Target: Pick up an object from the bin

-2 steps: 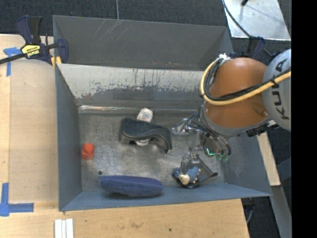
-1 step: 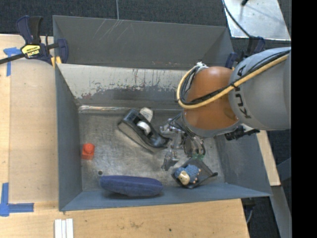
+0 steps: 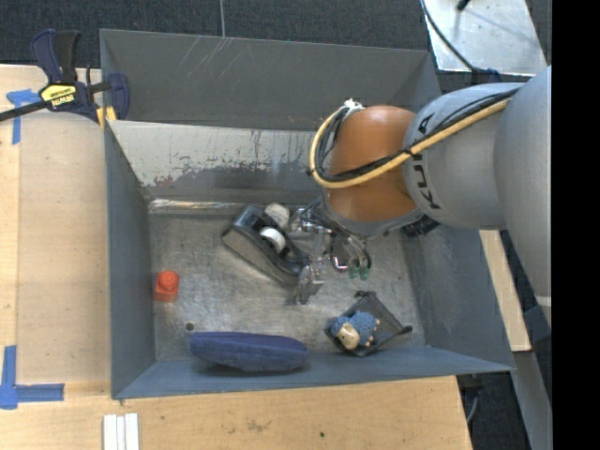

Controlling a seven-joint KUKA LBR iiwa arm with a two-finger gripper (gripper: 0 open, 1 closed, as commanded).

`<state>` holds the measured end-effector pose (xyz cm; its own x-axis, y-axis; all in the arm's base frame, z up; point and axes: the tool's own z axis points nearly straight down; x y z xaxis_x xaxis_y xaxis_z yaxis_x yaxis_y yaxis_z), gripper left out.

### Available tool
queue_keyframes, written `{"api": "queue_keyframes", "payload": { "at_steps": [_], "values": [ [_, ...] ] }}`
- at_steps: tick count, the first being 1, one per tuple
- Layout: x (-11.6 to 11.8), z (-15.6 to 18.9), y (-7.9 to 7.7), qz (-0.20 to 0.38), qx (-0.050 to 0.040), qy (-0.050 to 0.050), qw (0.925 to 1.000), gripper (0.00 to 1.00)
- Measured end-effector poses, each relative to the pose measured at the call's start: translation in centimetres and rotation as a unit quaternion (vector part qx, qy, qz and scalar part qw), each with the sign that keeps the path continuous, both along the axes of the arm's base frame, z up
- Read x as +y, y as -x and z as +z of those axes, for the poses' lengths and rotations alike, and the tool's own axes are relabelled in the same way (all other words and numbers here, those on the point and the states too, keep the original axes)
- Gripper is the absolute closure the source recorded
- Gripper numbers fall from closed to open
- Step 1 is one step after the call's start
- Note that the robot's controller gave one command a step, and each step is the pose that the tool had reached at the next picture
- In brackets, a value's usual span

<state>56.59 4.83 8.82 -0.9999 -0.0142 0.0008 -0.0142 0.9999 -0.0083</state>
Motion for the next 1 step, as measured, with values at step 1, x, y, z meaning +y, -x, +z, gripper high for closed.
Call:
{"api": "queue_keyframes", "payload": {
  "at_steps": [1],
  "values": [
    [0.03,0.16,-0.23,-0.001,-0.0065,-0.001,1.0000,1.00]
  ]
}}
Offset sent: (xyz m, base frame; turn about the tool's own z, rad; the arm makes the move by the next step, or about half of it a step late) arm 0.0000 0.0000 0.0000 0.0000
